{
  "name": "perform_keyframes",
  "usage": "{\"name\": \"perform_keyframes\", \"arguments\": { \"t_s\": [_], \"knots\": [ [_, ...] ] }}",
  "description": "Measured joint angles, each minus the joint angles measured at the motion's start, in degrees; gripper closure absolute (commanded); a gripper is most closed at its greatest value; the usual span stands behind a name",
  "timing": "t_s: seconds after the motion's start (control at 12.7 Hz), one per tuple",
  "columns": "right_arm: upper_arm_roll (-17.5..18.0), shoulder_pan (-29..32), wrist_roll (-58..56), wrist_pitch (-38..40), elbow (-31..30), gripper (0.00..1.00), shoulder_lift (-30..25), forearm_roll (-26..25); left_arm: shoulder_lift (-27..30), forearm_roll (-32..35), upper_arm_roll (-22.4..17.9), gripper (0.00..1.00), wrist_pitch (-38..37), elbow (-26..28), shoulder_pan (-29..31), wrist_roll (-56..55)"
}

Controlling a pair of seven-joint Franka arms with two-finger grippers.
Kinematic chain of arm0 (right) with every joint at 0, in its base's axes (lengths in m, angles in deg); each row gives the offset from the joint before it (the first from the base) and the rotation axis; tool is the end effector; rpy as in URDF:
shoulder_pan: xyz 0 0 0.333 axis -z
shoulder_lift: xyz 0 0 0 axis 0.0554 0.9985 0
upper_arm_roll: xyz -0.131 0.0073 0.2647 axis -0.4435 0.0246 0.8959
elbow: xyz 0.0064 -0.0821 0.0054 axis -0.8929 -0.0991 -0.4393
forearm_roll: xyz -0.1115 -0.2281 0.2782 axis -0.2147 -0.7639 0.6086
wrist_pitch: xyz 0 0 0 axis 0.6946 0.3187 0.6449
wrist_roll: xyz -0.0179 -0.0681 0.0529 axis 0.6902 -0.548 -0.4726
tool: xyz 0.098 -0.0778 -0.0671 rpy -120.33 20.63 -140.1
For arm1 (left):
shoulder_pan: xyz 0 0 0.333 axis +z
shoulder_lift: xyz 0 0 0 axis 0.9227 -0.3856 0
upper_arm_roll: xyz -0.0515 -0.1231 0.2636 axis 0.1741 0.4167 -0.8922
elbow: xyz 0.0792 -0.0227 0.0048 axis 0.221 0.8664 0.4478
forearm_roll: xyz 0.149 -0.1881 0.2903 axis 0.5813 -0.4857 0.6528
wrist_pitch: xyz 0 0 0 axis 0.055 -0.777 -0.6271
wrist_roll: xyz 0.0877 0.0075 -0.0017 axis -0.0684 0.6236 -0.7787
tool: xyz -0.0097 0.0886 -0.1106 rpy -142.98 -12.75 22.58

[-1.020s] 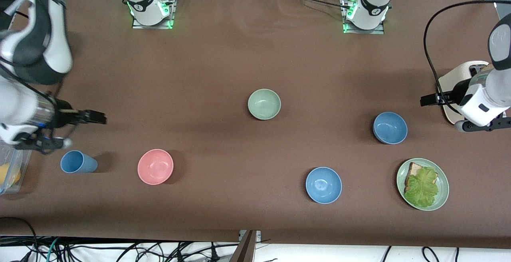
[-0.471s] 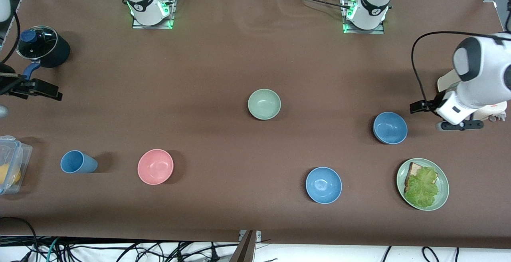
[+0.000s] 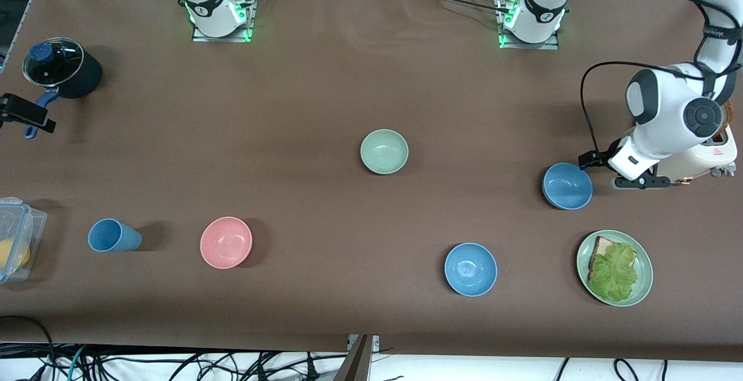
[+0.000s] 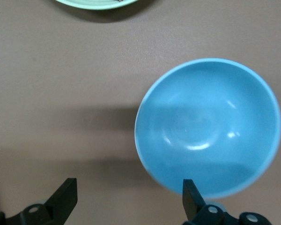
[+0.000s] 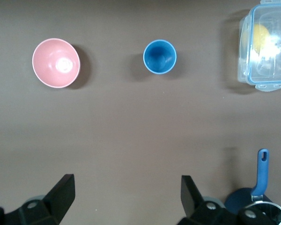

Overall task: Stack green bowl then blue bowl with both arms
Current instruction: 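Reach the left gripper to the light blue bowl and grasp its rim, then carry the blue bowl with the left gripper over the green bowl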

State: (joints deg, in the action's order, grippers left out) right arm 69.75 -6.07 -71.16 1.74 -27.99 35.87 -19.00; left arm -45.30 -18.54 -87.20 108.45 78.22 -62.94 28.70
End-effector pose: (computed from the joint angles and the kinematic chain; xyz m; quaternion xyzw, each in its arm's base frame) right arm 0.5743 -0.0754 0.5565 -0.9993 0.0349 0.0138 0.0002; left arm 0.5291 0.0861 0.1941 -0.9993 -0.0142 0.0317 0.0148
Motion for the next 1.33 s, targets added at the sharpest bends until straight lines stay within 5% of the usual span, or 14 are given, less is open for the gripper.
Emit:
{"name": "perform_keyframes", "arguments": {
  "t_s": [0.16,0.47,1.33],
  "knots": [
    [0.5,0.2,-1.0,0.3,-0.1,0.00,-0.2,-0.2,-2.7,0.0,-0.3,0.21,3.1,-0.1,0.0,0.0],
    [1.3,0.7,-2.3,0.7,-0.2,0.00,-0.4,-0.6,-4.0,0.0,-0.3,0.95,3.7,-0.4,-0.2,0.0],
    [1.8,0.7,-2.4,0.8,-1.0,0.00,-0.2,-0.8,-3.1,0.0,0.2,1.00,2.2,-1.5,-0.3,0.0]
  ]
}}
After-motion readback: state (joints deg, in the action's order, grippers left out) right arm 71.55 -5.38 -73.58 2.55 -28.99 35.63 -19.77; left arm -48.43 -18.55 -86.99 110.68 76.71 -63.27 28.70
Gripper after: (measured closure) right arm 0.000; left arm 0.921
